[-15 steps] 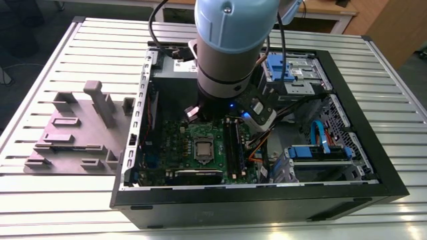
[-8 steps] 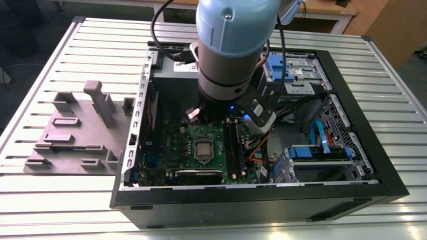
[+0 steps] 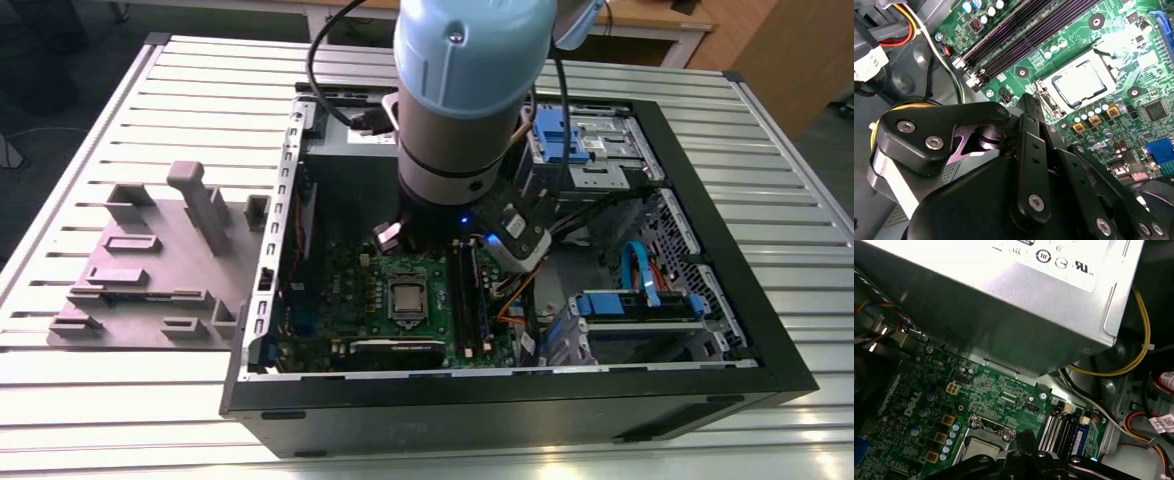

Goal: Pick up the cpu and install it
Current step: 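Install the first cpu locking lever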

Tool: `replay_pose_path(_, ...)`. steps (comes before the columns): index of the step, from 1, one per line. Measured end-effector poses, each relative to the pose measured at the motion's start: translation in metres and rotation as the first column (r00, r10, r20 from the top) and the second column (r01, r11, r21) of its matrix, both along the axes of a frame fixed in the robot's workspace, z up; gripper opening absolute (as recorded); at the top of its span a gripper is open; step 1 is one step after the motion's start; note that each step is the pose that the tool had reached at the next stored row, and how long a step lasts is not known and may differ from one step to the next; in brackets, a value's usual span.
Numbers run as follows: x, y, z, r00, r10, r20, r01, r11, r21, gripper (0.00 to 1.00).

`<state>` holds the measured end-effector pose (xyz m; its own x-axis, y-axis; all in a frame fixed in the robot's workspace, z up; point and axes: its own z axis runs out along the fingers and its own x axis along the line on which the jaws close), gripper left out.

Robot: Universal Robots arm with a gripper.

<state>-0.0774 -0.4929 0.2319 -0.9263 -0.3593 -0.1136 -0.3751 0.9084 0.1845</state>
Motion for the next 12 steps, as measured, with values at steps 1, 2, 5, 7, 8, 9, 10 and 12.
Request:
replay_pose_path(1, 0.0001, 0.0, -0.0007, 1.0, -0.002, -0.0001, 0.002, 1.0, -0.004, 0.1)
replay_pose_path(2, 0.0002, 0.0, -0.0012, 1.0, -0.004, -0.0001, 0.004, 0.9999, -0.0101, 0.1)
replay_pose_path(5, 0.0001, 0.0, -0.0023, 0.9999, -0.01, 0.0002, 0.01, 0.9993, -0.036, 0.1)
replay_pose_path(7, 0.0001, 0.0, -0.0032, 0.9999, -0.013, 0.0005, 0.013, 0.9986, -0.0514, 0.1)
replay_pose_path(8, 0.0001, 0.0, -0.0038, 0.9999, -0.015, 0.0005, 0.015, 0.9982, -0.0582, 0.1)
replay_pose_path(9, 0.0002, 0.0, -0.0044, 0.9999, -0.016, 0.0005, 0.016, 0.9978, -0.0637, 0.1)
replay_pose_path(10, 0.0001, 0.0, -0.0053, 0.9999, -0.017, 0.0006, 0.017, 0.9976, -0.0674, 0.1)
replay_pose_path(12, 0.0001, 0.0, -0.0075, 0.9998, -0.019, 0.0007, 0.019, 0.9972, -0.0725, 0.1)
